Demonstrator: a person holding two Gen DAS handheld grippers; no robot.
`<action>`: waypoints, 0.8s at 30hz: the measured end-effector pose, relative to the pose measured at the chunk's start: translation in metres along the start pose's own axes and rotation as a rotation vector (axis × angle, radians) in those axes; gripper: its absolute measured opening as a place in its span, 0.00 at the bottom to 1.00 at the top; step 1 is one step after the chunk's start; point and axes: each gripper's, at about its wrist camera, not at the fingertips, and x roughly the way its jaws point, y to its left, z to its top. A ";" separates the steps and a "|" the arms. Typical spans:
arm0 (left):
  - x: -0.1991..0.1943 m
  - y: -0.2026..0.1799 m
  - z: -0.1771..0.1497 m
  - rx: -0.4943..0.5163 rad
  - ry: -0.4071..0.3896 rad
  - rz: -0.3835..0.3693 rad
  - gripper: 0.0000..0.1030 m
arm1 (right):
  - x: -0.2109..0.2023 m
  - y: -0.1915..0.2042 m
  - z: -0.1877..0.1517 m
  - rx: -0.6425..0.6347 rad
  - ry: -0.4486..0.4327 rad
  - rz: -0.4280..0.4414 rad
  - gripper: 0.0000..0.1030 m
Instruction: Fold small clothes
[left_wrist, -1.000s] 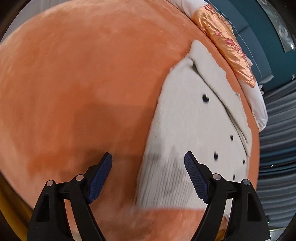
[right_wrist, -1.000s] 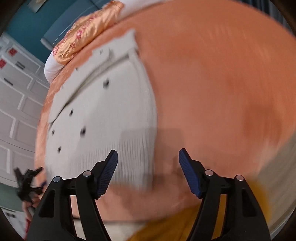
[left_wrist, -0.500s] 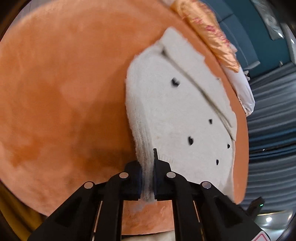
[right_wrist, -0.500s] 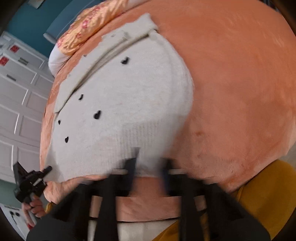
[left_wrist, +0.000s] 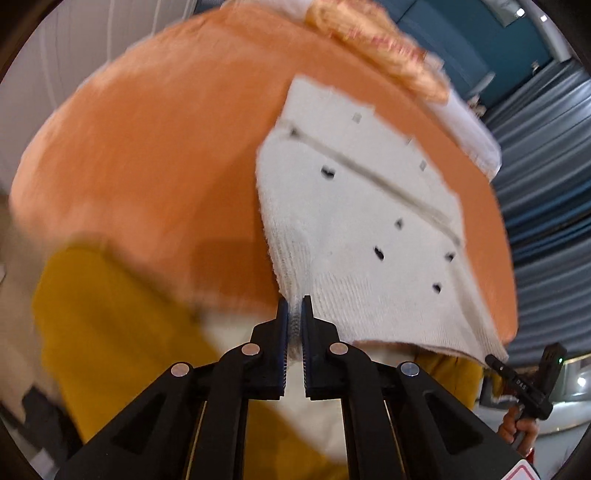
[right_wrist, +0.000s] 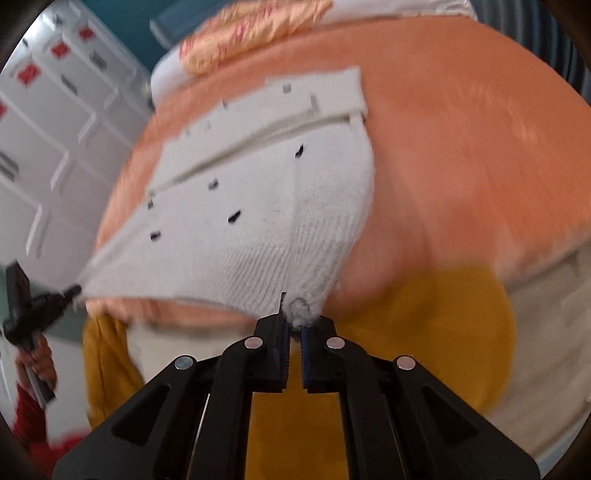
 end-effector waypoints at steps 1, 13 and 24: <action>0.000 0.003 -0.014 -0.001 0.034 0.011 0.04 | -0.001 0.001 -0.012 -0.004 0.034 -0.007 0.03; -0.027 -0.017 0.045 0.013 -0.124 -0.015 0.04 | -0.047 0.004 0.041 -0.031 -0.175 -0.056 0.03; 0.068 -0.047 0.239 -0.014 -0.394 0.080 0.00 | 0.061 -0.042 0.228 0.198 -0.449 -0.067 0.03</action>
